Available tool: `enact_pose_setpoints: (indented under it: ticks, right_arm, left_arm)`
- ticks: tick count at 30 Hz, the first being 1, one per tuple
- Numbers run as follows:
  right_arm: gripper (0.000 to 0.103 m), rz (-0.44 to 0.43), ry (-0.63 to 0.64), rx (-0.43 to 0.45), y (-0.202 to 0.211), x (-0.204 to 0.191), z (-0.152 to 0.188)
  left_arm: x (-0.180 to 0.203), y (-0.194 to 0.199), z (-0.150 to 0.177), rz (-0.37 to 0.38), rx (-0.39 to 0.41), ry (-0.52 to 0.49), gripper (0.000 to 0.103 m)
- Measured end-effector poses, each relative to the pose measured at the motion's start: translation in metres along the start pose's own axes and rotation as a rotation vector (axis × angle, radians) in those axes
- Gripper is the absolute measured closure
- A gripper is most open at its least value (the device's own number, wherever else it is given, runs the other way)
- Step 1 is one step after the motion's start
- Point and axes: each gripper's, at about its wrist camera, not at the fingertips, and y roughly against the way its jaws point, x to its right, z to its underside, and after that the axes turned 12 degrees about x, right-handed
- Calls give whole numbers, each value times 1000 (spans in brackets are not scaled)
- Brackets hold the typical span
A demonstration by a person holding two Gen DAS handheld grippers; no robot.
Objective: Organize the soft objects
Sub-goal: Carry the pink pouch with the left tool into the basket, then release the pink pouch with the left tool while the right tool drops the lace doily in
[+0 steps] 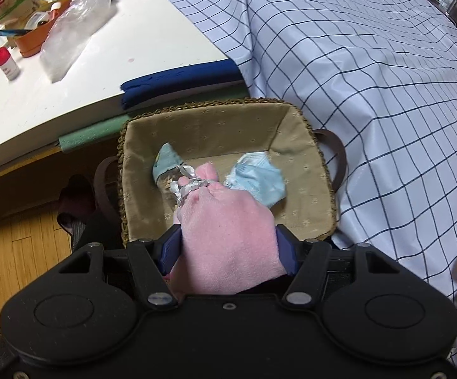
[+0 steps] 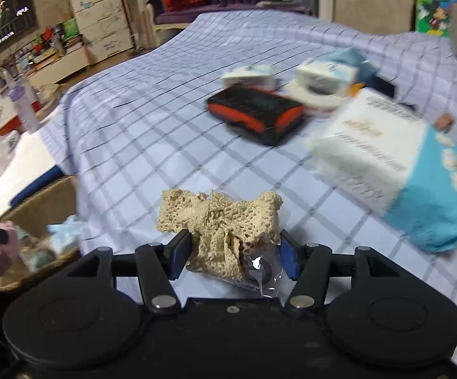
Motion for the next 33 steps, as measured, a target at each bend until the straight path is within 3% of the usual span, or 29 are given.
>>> enact_pose_setpoints:
  ticks: [4,14,23,33]
  right_arm:
    - [45,-82,-39,-48,-9,-31,-9]
    - [45,-229,92,-58,-28,-133,-44]
    - [45,-254,179,-102,-62,-198,-54]
    - [45,-267,221,-161,-95,-230,-47]
  left_arm:
    - [-6,-1,-3,-2,1,9,45]
    - [-18,-16,-13,-22,-8,31,45]
    - [-30,-31,-23,-46,-26,59,45]
    - [-37,-46,-28,-66,-46,78,45]
